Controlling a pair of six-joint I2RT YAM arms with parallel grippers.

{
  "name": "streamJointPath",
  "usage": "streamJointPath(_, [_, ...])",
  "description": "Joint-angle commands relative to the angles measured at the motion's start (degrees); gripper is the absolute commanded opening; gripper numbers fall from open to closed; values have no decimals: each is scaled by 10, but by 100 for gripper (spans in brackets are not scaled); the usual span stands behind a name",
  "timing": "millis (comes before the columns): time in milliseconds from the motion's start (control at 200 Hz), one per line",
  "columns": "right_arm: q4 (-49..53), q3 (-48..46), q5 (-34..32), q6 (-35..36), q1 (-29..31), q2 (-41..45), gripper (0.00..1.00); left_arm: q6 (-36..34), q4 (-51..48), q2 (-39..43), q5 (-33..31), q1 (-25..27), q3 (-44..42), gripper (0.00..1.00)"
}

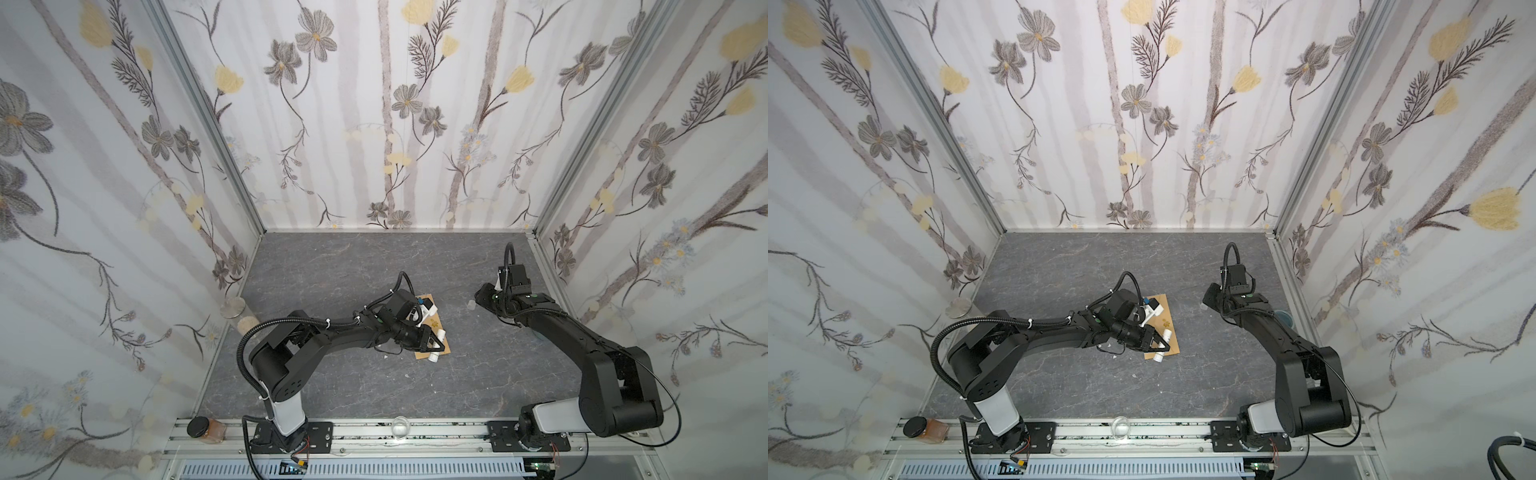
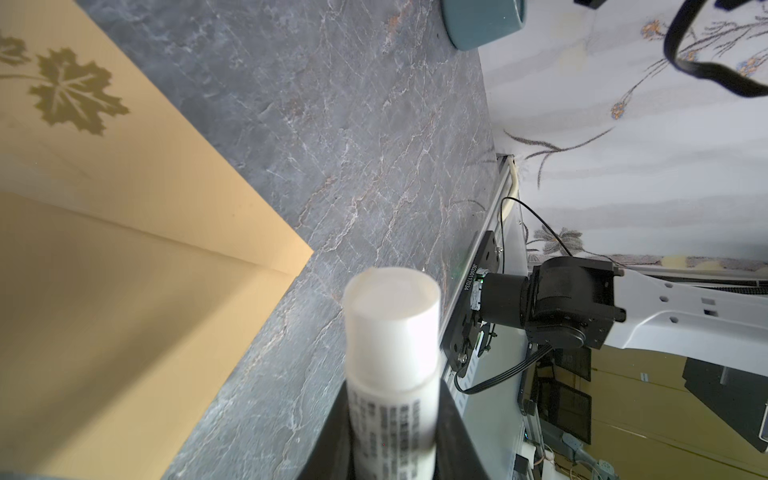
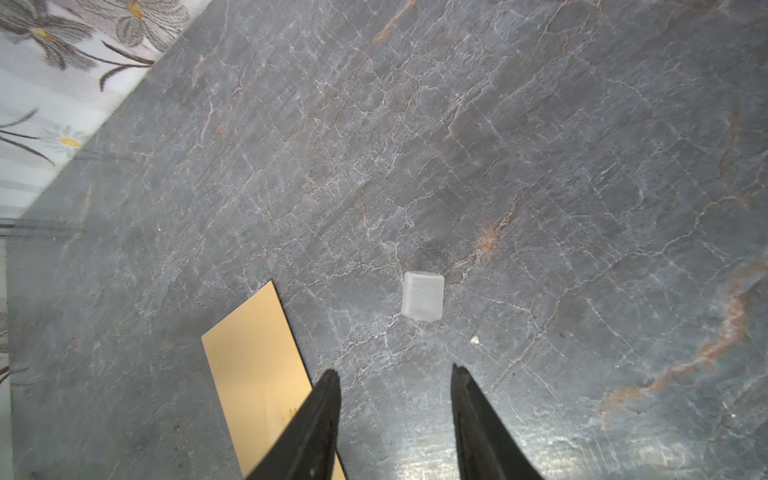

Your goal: Place the letter into the envelope and seal it

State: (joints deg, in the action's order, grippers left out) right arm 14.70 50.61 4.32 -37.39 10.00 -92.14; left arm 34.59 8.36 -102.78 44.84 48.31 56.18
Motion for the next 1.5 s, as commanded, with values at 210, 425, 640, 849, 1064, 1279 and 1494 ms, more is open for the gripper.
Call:
streamJointPath(210, [38,91,6,18,-3,-122,44,-29,5,-51,38,-22,52,0])
streamJointPath(425, [55,112,12,22,-2,-167,44,-34,5,-69,41,-39,67,0])
streamJointPath(640, [61,124,19,24,-2,-192,44,-35,6,-82,46,-42,74,0])
streamJointPath(849, [66,132,18,25,0,-202,43,-35,6,-88,47,-42,75,0])
streamJointPath(1064, [69,141,15,28,1,-212,42,-33,7,-91,50,-42,78,0])
streamJointPath(1279, [80,152,13,31,3,-227,40,-31,8,-96,56,-42,82,0])
streamJointPath(1494, [83,156,4,32,4,-232,37,-30,8,-98,60,-42,83,0])
